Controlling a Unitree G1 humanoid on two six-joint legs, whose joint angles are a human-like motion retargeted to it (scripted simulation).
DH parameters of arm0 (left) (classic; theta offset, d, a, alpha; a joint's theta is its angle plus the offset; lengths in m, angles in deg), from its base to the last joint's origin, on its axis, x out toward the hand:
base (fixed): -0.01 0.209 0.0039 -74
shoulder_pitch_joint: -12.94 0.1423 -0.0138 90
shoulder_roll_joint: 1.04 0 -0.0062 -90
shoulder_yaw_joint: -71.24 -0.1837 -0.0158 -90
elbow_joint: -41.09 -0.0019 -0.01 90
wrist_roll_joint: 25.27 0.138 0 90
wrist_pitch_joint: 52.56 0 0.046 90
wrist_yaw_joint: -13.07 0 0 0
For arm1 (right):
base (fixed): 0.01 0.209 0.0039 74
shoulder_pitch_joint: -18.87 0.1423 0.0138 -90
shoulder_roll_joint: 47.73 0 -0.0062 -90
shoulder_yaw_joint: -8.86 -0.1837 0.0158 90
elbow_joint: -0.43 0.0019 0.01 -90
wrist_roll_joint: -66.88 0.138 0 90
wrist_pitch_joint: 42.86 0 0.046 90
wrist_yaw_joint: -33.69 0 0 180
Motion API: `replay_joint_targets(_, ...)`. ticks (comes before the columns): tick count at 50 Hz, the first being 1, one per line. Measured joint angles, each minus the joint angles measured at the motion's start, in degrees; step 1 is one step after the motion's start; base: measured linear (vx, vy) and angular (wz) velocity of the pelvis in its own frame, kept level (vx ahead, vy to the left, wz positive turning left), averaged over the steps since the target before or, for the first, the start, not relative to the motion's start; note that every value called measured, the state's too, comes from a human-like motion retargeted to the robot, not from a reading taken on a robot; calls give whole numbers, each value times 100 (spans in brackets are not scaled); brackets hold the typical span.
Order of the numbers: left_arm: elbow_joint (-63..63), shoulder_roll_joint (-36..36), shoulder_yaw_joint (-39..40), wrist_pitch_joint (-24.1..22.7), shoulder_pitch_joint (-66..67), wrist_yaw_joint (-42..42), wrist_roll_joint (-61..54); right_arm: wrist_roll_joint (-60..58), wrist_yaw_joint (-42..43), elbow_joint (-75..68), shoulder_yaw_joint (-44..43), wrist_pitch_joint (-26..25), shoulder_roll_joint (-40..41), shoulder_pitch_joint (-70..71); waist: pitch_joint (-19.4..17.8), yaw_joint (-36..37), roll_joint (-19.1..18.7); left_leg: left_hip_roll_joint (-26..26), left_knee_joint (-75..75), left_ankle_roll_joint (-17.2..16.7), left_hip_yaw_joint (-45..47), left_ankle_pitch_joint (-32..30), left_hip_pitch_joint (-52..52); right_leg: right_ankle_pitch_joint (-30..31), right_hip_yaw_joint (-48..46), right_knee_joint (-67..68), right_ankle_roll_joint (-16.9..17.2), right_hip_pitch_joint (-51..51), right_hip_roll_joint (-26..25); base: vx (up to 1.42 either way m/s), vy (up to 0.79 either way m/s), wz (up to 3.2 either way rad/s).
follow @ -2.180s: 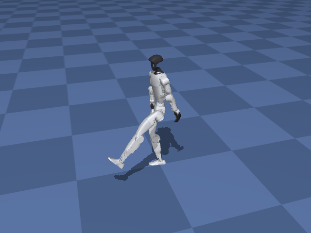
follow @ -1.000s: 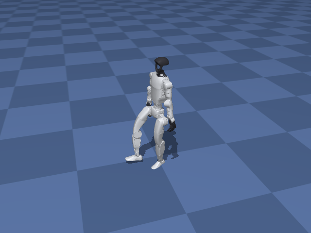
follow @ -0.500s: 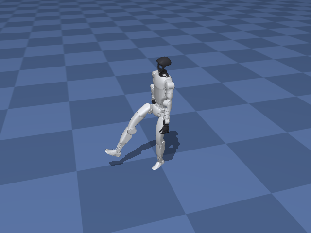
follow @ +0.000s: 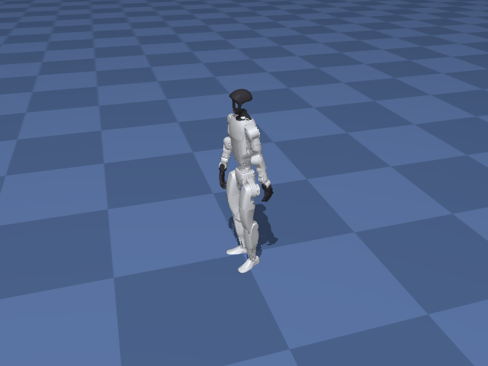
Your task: Upper body actions
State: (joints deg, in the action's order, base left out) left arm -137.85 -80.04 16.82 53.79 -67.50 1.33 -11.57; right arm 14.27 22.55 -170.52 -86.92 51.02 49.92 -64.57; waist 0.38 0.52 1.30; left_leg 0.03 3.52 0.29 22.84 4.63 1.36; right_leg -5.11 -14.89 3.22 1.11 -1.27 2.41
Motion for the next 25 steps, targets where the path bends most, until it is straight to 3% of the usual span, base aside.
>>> replay_joint_targets(4,259,-71,-204,189,-46,15,869,159,169,-127,-21,-198,36,-155,77,-466,-79,77,14,-145,-166,-159,139,12,-178,-260,-63,114,-65,-6,-14,61)
replay_joint_targets(8,384,-184,-831,152,-29,272,1169,569,127,-553,-469,-441,-60,-536,306,-226,-31,49,200,-382,-623,-361,467,-61,-207,-267,-96,1,-3,5,-10,55)
replay_joint_targets(13,340,-239,-1045,-302,-403,176,969,765,285,-946,-842,-692,-121,-675,95,-59,60,22,566,-617,-1589,-381,703,-103,-451,-309,-96,35,86,-14,-8,53)
replay_joint_targets(15,357,-168,-961,-462,-432,192,760,733,413,-1083,-819,-724,-192,-719,125,-42,82,18,758,-557,-1836,-230,803,-84,-435,-323,-80,-7,148,1,6,22)
replay_joint_targets(17,398,-37,-784,-502,-364,289,558,564,472,-1161,-786,-786,-248,-764,245,-13,71,182,782,-428,-1490,-176,826,-60,-403,-329,-58,-79,172,11,13,-8)
replay_joint_targets(20,368,102,-596,-629,-238,265,260,327,541,-1138,-754,-844,-281,-794,365,-87,-46,340,566,-535,-1170,-196,734,-59,-397,-309,-21,-129,95,9,13,-6)
replay_joint_targets(25,131,90,-556,-585,-244,72,303,364,444,-858,-753,-628,-304,-735,300,-251,-98,176,277,-223,-1149,-69,575,-51,-384,-211,123,-107,170,5,21,-6)
